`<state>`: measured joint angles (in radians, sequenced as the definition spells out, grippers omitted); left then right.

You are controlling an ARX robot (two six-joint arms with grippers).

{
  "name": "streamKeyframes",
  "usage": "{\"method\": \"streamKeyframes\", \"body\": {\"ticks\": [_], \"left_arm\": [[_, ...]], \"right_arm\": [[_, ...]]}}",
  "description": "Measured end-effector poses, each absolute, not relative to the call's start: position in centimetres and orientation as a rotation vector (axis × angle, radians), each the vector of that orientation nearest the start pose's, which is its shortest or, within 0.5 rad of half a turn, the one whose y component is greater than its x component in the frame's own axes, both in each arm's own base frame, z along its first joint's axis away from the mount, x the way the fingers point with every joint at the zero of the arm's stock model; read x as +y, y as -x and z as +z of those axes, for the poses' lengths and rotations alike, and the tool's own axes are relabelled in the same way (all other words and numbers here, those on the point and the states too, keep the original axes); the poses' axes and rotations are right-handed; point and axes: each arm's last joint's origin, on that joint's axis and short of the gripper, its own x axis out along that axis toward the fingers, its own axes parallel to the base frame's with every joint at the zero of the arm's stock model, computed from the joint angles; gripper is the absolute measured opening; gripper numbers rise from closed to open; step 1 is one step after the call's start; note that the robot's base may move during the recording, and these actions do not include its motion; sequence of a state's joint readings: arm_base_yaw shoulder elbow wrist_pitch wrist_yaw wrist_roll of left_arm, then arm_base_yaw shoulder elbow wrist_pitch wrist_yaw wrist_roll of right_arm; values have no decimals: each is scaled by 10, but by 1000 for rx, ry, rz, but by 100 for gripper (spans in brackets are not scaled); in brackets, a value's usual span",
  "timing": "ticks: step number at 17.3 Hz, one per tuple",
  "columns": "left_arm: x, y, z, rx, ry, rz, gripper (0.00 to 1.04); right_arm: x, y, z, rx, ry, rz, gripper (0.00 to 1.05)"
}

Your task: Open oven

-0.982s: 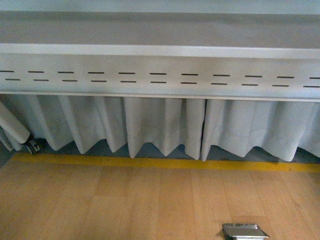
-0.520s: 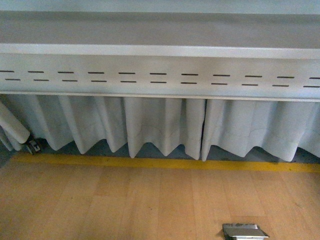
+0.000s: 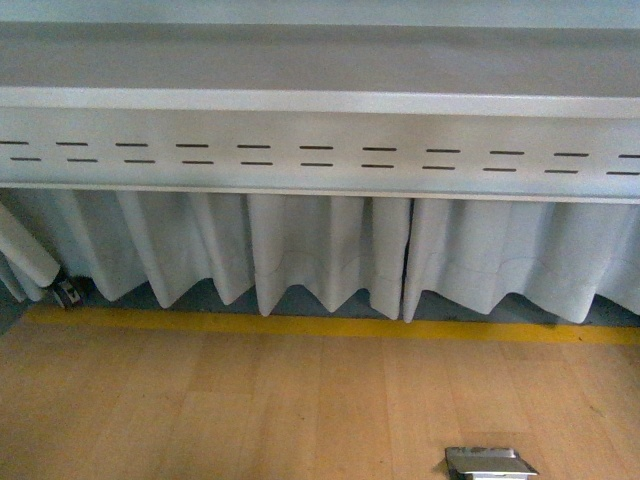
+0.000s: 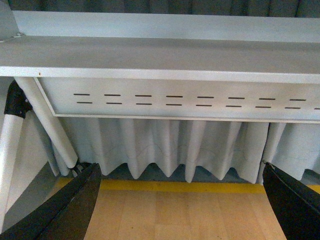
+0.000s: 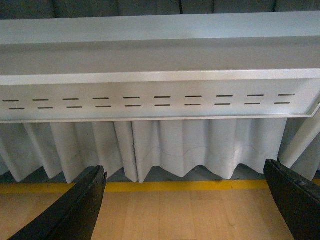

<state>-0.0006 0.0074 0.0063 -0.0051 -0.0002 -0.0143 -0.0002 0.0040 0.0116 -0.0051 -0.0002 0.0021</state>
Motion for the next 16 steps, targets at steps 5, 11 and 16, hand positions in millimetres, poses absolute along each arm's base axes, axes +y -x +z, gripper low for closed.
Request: {"method": "streamKeyframes", "body": {"ticks": [5,11,16], "left_arm": [[0,-98,165,6,14,0,98],[0,-98,165,7,14,-1,98],[0,-98,164,7,15,0,98]], "right_arm": [[0,-97,167,-2,-2,0,98],[0,-97,166,-1,-2,0,98],[0,-97,167,-2,-2,0,98]]}}
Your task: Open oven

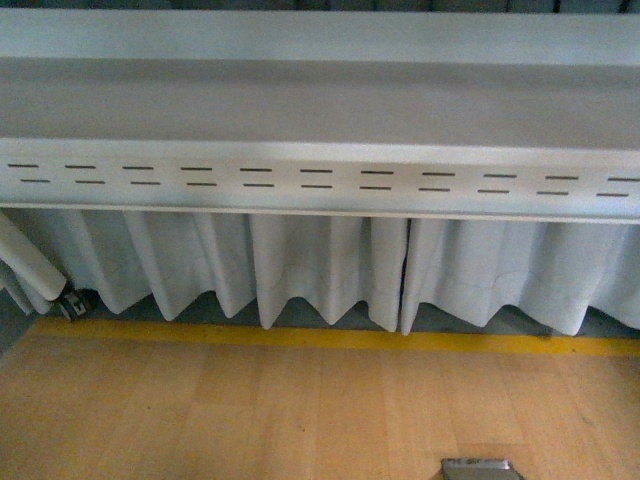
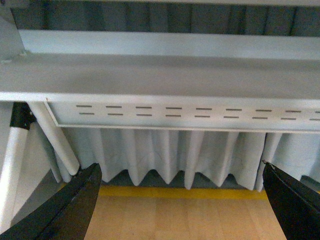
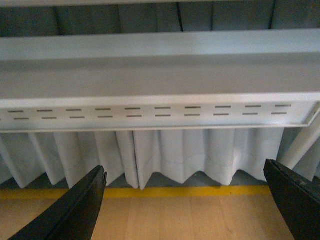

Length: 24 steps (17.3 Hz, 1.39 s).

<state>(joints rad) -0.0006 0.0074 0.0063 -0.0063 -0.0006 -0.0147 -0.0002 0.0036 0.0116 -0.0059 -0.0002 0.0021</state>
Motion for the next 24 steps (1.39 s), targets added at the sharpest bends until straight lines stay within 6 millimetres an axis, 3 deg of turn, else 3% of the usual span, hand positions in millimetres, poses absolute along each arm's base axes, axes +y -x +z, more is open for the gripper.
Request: {"method": "streamKeyframes", "body": {"ticks": [24], "left_arm": [[0,-98,165,4,10,0,98]], "right_arm": [[0,-97,167,-3,1,0,98]]}}
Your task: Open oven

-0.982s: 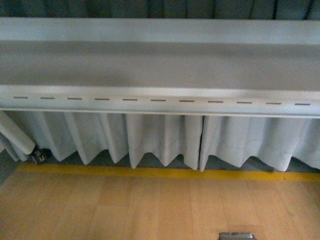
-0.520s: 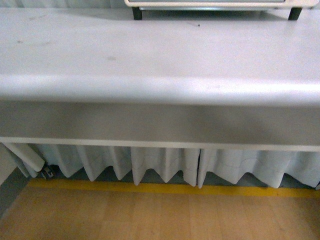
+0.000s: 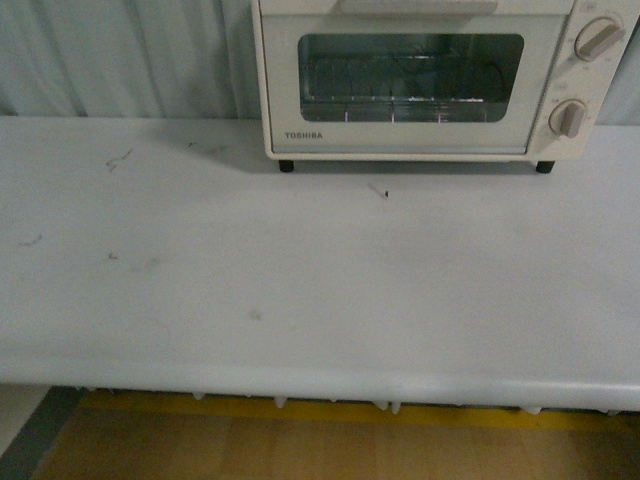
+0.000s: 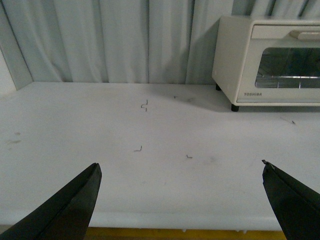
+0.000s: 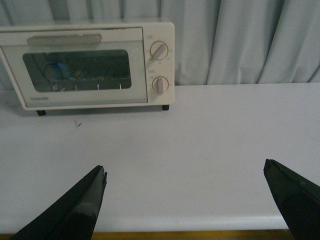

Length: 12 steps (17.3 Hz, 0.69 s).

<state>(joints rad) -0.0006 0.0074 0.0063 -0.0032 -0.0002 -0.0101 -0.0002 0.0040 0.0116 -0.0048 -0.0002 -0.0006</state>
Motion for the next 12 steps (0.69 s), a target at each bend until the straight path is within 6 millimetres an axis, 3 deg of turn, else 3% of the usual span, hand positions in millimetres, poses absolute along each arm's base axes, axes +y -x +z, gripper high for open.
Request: {"method": "streamKeyframes", "body": {"ticks": [12], "left_arm": [[0,-98,165,5,10,0,98]], "right_arm": [[0,-97,167,-4,1,0,98]]}}
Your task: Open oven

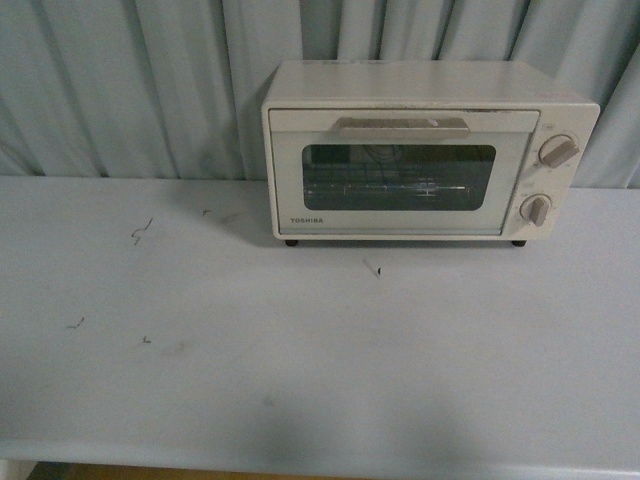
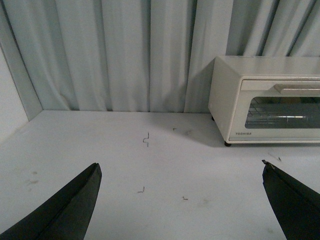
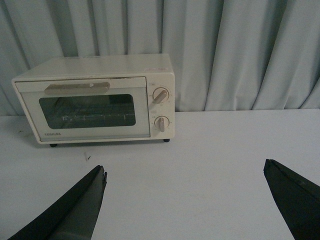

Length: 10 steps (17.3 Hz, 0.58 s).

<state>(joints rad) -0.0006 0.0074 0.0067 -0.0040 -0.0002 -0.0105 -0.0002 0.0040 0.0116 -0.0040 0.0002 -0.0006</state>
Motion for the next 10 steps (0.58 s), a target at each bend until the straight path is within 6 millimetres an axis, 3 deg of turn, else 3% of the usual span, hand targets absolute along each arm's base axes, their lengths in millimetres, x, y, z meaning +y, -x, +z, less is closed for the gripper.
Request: {"method": "streamKeyframes", "body": {"ticks": [10], "left_arm": [[0,-98,165,4,10,0,98]], "right_arm": [[0,-97,167,-3,1,0,98]]}}
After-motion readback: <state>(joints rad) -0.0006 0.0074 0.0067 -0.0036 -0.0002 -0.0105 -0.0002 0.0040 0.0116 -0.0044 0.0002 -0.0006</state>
